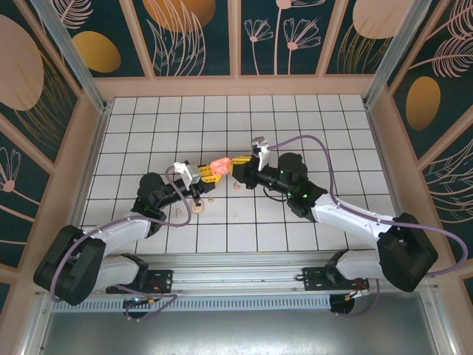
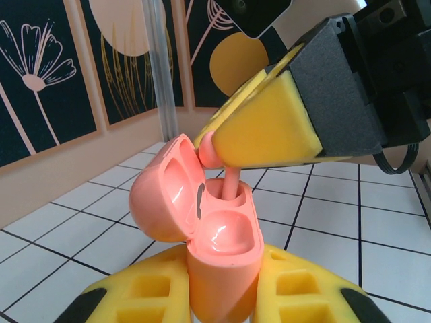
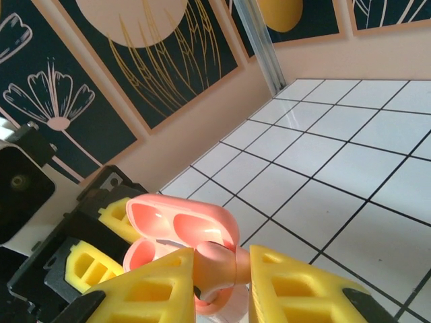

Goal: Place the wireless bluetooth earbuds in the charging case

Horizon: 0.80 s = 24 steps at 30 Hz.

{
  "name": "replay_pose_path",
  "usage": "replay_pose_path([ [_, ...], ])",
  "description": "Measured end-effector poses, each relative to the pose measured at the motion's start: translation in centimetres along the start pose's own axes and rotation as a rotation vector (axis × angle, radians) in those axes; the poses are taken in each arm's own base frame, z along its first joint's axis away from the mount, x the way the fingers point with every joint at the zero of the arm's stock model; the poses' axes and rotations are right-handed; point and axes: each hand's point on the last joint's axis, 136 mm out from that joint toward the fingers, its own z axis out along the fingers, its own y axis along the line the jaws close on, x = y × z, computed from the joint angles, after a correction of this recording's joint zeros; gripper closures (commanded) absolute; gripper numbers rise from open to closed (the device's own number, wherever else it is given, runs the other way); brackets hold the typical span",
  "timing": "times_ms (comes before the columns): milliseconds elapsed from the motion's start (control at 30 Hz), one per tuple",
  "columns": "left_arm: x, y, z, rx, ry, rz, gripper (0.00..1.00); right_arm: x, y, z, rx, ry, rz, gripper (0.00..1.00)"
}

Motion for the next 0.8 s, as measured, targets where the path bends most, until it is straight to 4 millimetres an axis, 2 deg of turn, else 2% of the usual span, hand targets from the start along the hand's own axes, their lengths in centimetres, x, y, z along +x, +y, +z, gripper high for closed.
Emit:
replay_pose_path([
  [300, 0.0, 0.0, -0.1, -0.006, 0.005, -0.004, 0.91, 0.2, 0.1, 0.3, 0.037, 0.03, -0.058, 0.77],
  [433, 0.0, 0.0, -0.1, -0.005, 0.008, -0.006, 0.91, 0.5, 0.1, 0.3, 0.04, 0.041, -0.07, 0.74],
  [600, -0.2, -0.1, -0.1, -0.003, 0.004, -0.002, 0.91, 0.1, 0.3, 0.0, 0.037, 0.034, -0.073, 0.65],
  [800, -0.8, -0.1, -0.2, -0.006, -0.01, 0.016, 0.91, -0.7, 0.9, -0.6, 0.021, 0.013, -0.072, 0.47],
])
